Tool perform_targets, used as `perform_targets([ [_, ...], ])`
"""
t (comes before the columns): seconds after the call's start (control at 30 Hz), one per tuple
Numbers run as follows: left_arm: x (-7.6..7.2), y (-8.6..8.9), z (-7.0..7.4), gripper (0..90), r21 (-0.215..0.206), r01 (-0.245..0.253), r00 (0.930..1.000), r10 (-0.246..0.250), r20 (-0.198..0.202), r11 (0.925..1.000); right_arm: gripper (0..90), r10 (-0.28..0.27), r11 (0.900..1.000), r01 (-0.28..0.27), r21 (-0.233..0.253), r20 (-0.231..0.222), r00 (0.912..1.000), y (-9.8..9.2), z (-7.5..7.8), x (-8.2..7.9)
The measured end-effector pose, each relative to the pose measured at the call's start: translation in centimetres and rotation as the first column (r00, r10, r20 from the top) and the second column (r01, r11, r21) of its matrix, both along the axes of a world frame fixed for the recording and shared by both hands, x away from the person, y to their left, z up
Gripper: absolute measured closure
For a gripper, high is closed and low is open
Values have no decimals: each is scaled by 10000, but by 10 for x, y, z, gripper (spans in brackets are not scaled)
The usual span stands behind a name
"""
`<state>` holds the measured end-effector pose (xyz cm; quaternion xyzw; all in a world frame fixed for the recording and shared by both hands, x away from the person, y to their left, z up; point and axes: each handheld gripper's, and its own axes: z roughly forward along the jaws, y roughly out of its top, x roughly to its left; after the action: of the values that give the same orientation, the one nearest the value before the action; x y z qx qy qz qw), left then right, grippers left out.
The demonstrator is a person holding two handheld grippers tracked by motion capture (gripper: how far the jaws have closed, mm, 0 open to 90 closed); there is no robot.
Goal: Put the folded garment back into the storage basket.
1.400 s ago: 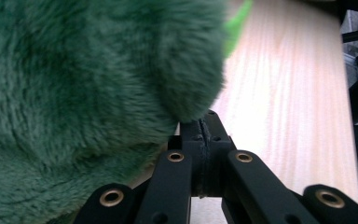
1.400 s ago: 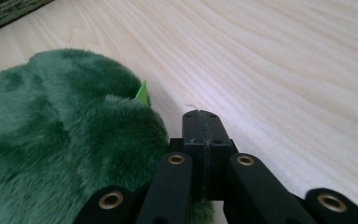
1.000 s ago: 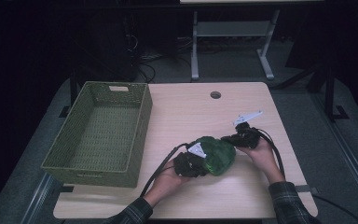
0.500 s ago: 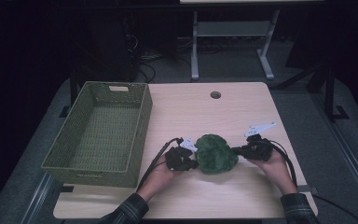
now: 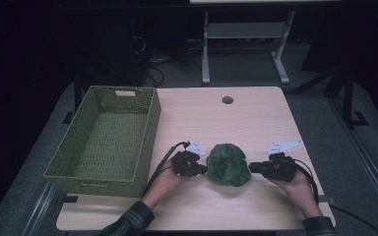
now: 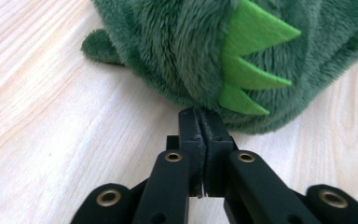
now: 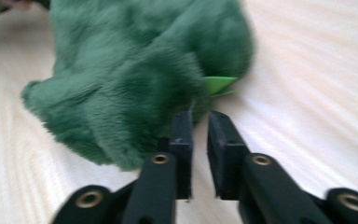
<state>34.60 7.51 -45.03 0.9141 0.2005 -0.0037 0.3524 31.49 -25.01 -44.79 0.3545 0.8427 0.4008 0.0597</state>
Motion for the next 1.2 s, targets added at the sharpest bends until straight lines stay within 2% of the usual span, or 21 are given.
perform_targets([
  [0.1,-1,4,4,810,7,59,10000,-59,0,10000,636,-622,9981,623,-10,325,9975,-9,-3,-7],
  [0.17,-3,6,6,759,31,76,10000,-76,17,10000,546,-912,9955,925,-222,542,9944,-14,-7,-11],
  [0.2,-4,6,6,691,8,10,10000,-10,-4,10000,456,-1186,9917,1222,-406,817,9896,-18,-10,-16],
  [0.23,-4,7,7,691,29,19,10000,-19,34,10000,456,-1186,9917,1222,-406,817,9896,-18,-10,-16],
  [0.3,-5,8,9,610,33,-8,9999,7,135,10000,345,-1425,9877,1476,-523,904,9857,-20,-12,-19],
  [0.33,-5,9,10,534,-22,-38,9999,38,167,10000,268,-1656,9824,1725,-716,927,9818,-22,-14,-21],
  [0.37,-5,9,12,534,-40,-42,9997,43,234,10000,268,-1656,9824,1725,-716,927,9818,-22,-14,-21],
  [0.4,-5,9,13,461,-18,10,9995,-10,307,10000,190,-1873,9778,1948,-771,944,9778,-22,-17,-21],
  [0.43,-5,9,17,426,154,178,9995,-182,277,9997,156,-2044,9731,2129,-881,964,9741,-21,-18,-20],
  [0.47,-5,9,17,392,154,178,9995,-182,277,9997,156,-2044,9731,2129,-881,964,9741,-21,-18,-20],
  [0.5,-5,8,18,372,65,153,9995,-154,276,9999,136,-2072,9698,2174,-1101,973,9735,-19,-22,-18],
  [0.53,-5,8,20,372,57,279,9991,-281,306,9996,136,-2072,9698,2174,-1101,973,9735,-19,-22,-18],
  [0.6,-5,6,24,301,81,529,9980,-532,350,9986,100,-2127,9660,2250,-1276,1036,9716,-17,-26,-15],
  [0.7,-2,3,30,262,163,835,9951,-842,517,9964,98,-2238,9620,2373,-1351,1079,9687,-17,-28,-14],
  [0.73,-2,1,31,243,68,848,9950,-850,527,9964,98,-2226,9610,2368,-1427,1087,9688,-17,-29,-14],
  [0.77,-1,-1,32,220,-18,898,9943,-896,575,9960,98,-2230,9602,2374,-1469,1081,9688,-17,-30,-14],
  [0.83,0,-5,33,171,77,1161,9905,-1164,733,9932,94,-2208,9625,2343,-1370,1069,9694,-17,-33,-14],
  [0.93,3,-13,32,154,257,1484,9850,-1501,856,9886,95,-2140,9678,2255,-1120,1056,9711,-19,-35,-13],
  [1.2,10,-36,25,153,451,2071,9743,-2102,812,9773,95,-2143,9677,2256,-1126,1046,9712,-19,-35,-12],
])
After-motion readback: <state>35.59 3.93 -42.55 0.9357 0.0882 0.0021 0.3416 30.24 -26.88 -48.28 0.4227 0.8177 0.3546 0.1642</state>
